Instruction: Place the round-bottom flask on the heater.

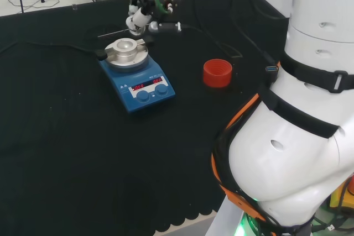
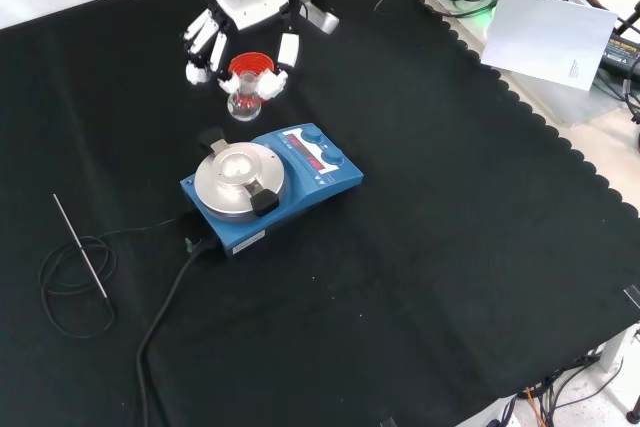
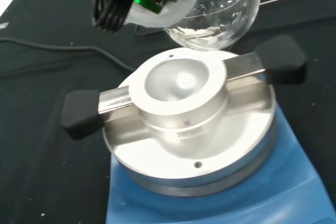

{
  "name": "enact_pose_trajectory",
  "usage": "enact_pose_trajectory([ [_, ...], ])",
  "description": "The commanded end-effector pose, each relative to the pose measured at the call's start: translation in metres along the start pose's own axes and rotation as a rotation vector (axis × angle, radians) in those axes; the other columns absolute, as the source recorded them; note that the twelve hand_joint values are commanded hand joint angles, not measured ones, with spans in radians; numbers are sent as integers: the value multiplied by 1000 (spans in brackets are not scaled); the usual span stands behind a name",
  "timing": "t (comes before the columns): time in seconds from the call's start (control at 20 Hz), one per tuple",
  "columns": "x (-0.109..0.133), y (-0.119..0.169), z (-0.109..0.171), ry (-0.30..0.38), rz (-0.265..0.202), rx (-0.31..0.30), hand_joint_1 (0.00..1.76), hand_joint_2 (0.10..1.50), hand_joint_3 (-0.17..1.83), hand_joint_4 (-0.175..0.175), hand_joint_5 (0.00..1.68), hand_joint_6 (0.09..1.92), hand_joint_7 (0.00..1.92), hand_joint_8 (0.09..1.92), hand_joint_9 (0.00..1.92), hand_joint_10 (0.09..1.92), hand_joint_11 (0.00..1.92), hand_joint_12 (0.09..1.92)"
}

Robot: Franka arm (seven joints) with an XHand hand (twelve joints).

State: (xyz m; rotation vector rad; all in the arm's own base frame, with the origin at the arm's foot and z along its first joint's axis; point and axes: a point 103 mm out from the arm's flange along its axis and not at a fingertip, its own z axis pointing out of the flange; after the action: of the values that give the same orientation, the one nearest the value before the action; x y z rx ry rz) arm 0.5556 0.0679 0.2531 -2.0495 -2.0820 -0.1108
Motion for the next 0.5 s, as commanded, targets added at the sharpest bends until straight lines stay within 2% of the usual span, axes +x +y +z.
enact_pose_trajectory([
  [0.05,15,7,11,-10,-26,34,1086,705,781,90,1050,1114,391,673,597,653,330,1296],
  [0.5,14,20,22,-8,-38,58,1085,704,781,94,1051,1112,391,674,596,654,328,1297],
])
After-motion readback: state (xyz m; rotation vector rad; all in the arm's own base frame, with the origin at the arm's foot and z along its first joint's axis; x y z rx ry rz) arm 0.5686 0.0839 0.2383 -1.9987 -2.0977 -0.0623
